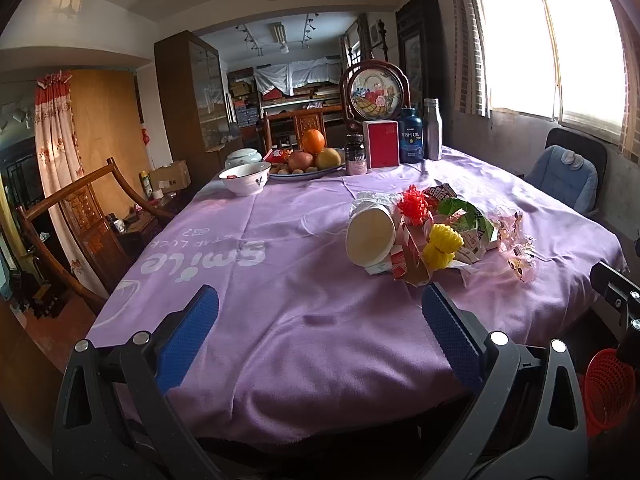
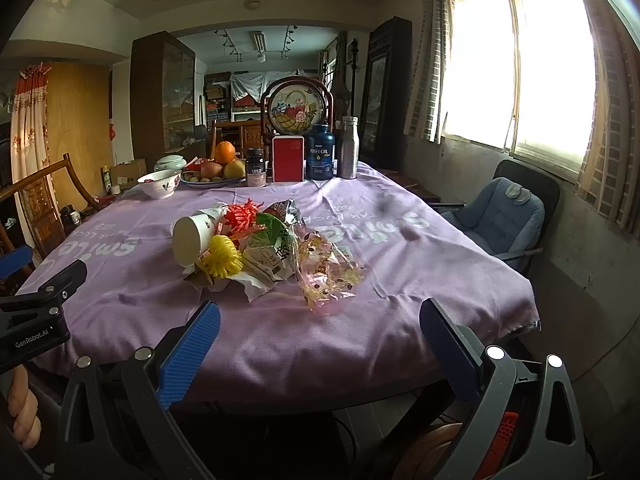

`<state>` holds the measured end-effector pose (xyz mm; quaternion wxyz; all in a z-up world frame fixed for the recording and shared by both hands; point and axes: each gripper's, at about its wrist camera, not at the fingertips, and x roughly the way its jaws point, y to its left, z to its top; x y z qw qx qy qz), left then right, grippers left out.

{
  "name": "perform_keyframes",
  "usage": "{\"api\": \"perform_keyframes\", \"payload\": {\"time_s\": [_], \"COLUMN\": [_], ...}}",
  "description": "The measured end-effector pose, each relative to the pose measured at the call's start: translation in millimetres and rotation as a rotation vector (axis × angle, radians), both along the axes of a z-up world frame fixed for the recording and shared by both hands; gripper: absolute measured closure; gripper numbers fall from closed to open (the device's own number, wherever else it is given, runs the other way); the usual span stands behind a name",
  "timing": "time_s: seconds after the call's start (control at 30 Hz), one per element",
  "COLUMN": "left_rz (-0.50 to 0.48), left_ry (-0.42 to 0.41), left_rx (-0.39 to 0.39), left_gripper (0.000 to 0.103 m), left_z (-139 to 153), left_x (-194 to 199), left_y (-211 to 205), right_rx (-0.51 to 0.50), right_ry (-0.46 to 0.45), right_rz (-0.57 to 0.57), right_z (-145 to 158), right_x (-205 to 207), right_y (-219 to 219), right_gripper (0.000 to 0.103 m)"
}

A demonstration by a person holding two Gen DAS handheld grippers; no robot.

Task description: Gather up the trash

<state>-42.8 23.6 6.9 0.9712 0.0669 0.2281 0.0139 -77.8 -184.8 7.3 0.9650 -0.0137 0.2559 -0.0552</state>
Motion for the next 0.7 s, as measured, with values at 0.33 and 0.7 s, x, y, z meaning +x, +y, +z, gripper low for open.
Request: {"api": "perform_keyframes", "payload": {"time_s": [0.33, 0.7], "left_rz": [-0.001, -0.001], "left_ry": [0.000, 0.001], "left_rx": [0.023, 0.022], "left_gripper": [0.006, 0.006], "left_z": [-1.8, -2.1], "left_x": [-0.4, -0.3], "left_y": [-4.7, -4.8], "right_rx": [0.002, 0.008], "right_ry": [0.010, 0.016], "right_rz": [0.004, 0.017], "right_z": [-1.7, -2.2], "right_x": [-0.1, 1.0], "right_y": [2.7, 3.2], "right_gripper": [0.005, 0.005]}}
